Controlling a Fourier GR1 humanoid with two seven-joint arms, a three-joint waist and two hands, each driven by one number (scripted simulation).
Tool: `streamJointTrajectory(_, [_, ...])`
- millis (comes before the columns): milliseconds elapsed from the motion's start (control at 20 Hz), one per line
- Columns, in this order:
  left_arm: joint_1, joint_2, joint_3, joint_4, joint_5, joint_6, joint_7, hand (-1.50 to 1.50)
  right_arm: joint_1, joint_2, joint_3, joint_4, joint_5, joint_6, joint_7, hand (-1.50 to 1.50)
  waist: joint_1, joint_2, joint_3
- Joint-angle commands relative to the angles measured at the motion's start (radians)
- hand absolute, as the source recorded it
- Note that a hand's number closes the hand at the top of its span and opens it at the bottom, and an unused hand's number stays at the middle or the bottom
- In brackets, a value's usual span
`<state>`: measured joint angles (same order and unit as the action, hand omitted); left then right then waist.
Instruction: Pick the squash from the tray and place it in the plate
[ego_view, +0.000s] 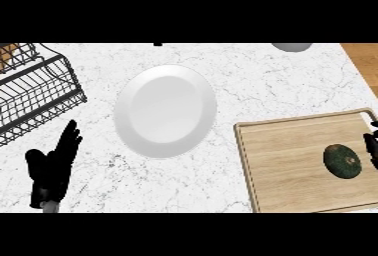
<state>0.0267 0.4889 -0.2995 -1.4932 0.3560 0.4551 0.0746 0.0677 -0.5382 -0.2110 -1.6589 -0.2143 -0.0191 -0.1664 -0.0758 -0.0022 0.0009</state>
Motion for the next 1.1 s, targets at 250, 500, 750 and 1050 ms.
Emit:
streamJointTrajectory(250, [-0.082,-0.077,-0.067,0.048,-0.057,0.014,0.051,0.0,0.203,-0.035,-0.009,0.184,0.109,0.249,-0.476,-1.5,0.061,0.005,0.001])
streamJointTrajectory(500, [-0.043,-0.073,-0.088,-0.015,-0.071,0.023,0.079,0.0,0.211,-0.171,-0.051,0.139,0.301,0.115,-0.376,-1.5,0.073,0.0,-0.001])
streamJointTrajectory(750, [-0.104,-0.059,-0.045,0.023,-0.068,-0.005,0.103,0.0,0.21,-0.281,-0.036,0.016,0.382,0.157,-0.165,-1.5,0.072,0.002,-0.003])
streamJointTrajectory(1050, [-0.12,-0.08,-0.037,0.04,-0.087,-0.005,0.11,0.0,0.237,-0.346,0.044,-0.095,0.411,0.322,0.053,-1.5,0.07,0.001,-0.003])
